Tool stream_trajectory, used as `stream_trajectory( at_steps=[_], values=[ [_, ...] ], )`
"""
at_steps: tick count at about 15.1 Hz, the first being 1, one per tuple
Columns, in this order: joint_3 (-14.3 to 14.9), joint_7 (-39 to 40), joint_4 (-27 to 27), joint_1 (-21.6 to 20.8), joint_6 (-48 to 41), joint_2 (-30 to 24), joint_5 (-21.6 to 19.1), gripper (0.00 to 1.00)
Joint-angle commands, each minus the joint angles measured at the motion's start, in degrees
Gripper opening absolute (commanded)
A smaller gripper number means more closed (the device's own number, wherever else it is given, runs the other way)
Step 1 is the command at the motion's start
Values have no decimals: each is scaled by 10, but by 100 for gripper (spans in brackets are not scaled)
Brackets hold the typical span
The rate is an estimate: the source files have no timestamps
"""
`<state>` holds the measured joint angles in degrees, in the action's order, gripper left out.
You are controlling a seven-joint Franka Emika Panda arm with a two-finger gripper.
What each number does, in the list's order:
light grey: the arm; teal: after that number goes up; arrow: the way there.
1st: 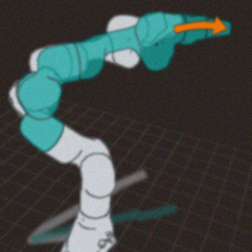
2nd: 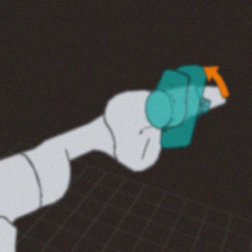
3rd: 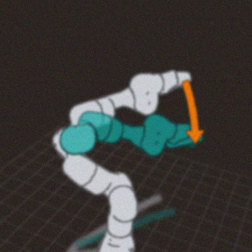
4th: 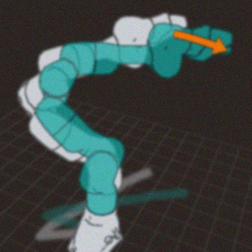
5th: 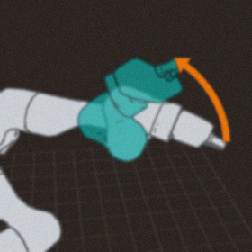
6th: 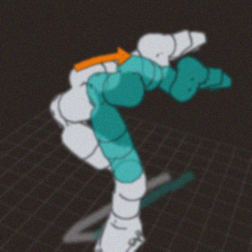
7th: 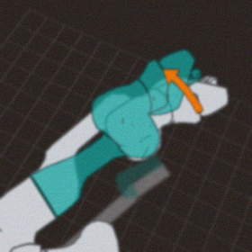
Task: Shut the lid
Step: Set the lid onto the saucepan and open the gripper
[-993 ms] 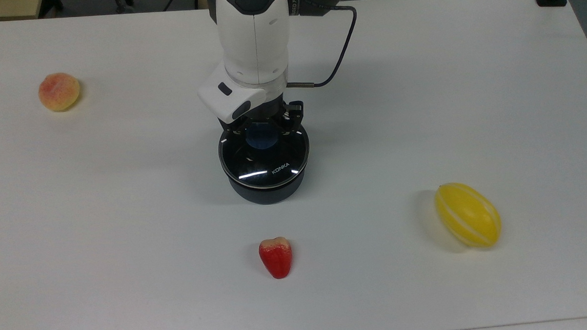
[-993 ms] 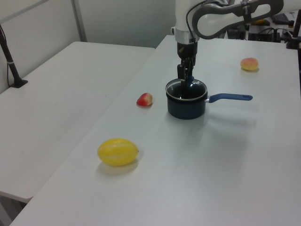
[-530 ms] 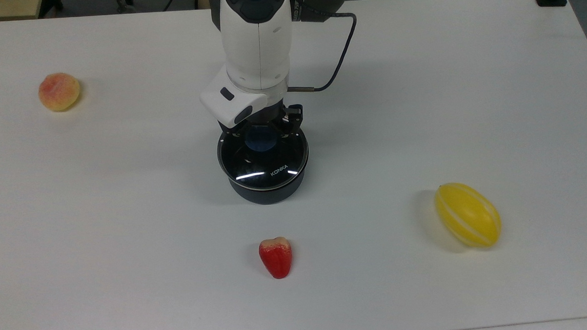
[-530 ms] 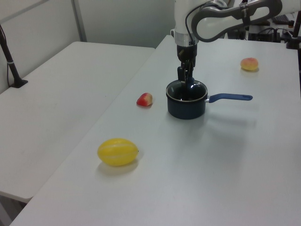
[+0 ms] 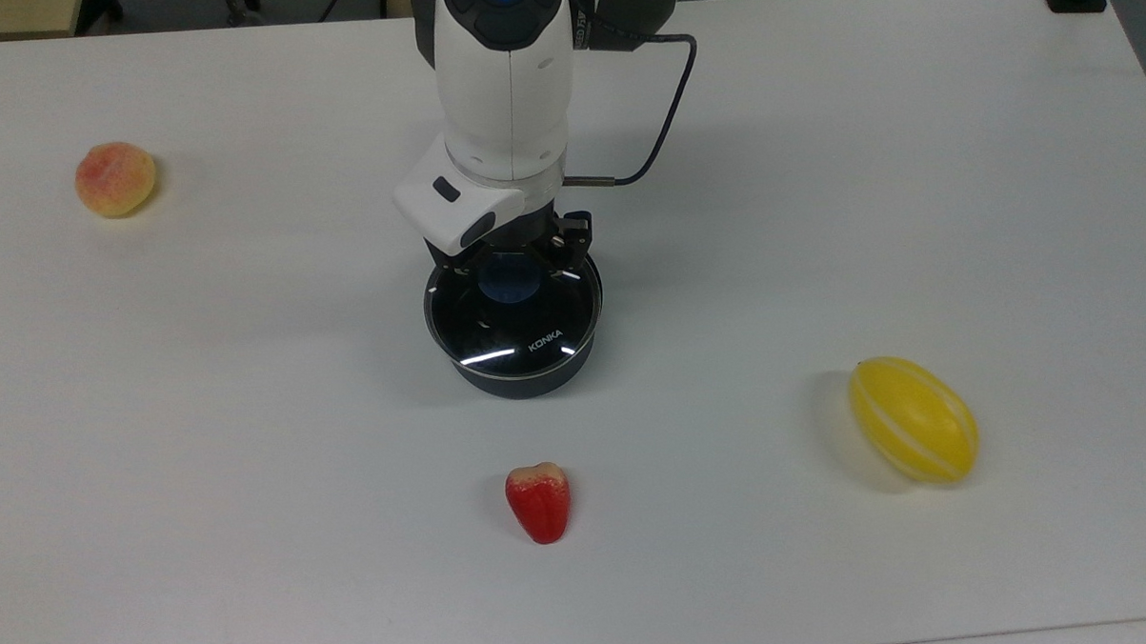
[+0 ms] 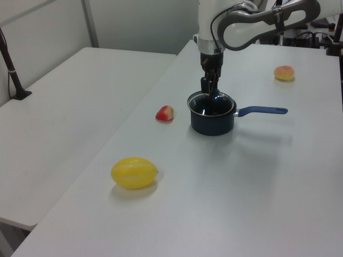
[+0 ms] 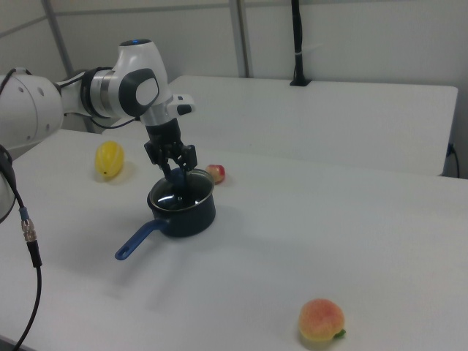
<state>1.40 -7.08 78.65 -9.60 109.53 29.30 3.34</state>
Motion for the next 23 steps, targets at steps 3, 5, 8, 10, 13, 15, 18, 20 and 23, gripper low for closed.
stream_trajectory(
  at_steps=[3,5,8,10,13,15,18,20,23],
  values=[
    [1,-5,15,-7,7,-14,10,0],
    [1,-5,16,-7,6,-14,11,0],
    [-9,-5,21,-6,1,-15,11,0],
    [-10,-5,24,-7,1,-15,11,0],
    [-11,-6,30,-7,-1,-16,12,1],
    [-11,-10,35,-5,0,-16,11,26],
    [-12,-12,42,-5,5,-17,11,95],
    [-12,-12,43,-3,5,-26,10,100],
    [-12,-13,58,-2,-2,-70,6,100]
  ],
)
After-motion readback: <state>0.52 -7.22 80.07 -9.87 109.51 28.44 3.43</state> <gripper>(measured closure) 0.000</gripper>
